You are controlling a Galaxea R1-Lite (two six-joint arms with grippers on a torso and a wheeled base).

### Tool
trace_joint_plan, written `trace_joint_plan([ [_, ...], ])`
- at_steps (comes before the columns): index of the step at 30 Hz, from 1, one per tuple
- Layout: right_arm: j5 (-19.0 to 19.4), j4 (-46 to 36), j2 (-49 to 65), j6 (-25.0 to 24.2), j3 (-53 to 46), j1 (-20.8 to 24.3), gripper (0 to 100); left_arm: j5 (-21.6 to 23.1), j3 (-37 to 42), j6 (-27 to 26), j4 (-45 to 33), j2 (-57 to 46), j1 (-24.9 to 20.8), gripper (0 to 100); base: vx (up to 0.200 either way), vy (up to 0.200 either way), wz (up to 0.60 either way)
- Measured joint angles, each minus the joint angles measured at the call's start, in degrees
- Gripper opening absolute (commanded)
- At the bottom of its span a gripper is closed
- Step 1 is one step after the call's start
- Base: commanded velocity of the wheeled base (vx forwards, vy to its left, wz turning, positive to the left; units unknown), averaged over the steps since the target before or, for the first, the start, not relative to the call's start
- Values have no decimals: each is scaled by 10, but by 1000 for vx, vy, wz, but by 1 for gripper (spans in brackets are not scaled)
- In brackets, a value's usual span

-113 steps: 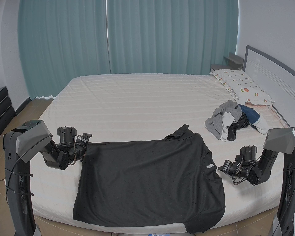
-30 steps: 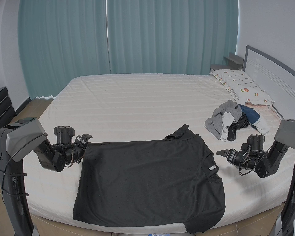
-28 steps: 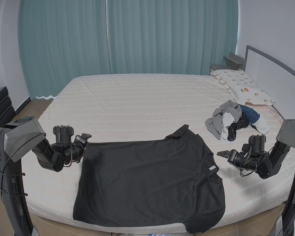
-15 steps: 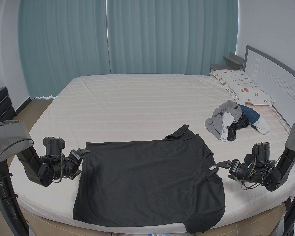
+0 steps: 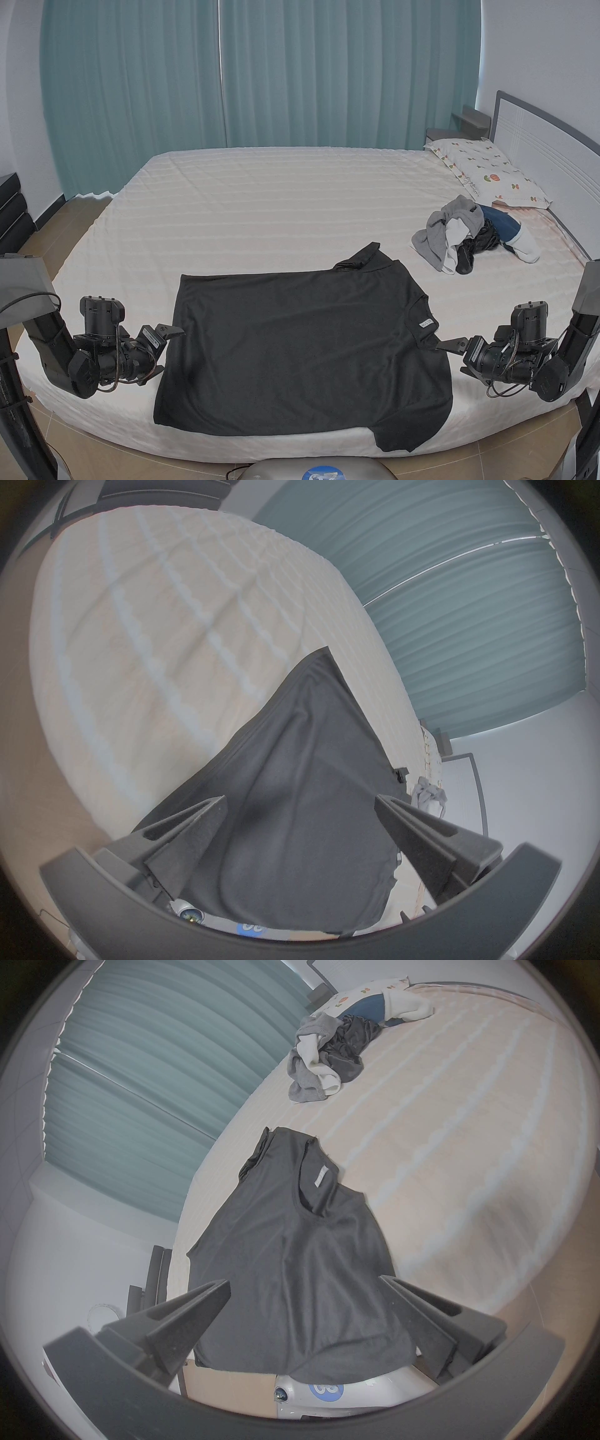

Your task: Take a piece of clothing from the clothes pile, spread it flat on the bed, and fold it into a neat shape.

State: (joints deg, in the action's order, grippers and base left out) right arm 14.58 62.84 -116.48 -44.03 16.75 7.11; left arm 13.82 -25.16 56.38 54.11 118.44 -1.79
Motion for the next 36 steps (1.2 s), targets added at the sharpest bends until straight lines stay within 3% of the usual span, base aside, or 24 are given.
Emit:
trace_joint_plan([
  [10,-6,39,-12,6,-6,1,100,2,39,-135,-1,4,11,100,0,0,0],
  [23,1,24,-24,20,43,19,100,2,45,-321,-6,44,24,100,0,0,0],
  [36,5,43,-68,19,19,12,100,-26,63,-347,7,94,7,100,0,0,0],
])
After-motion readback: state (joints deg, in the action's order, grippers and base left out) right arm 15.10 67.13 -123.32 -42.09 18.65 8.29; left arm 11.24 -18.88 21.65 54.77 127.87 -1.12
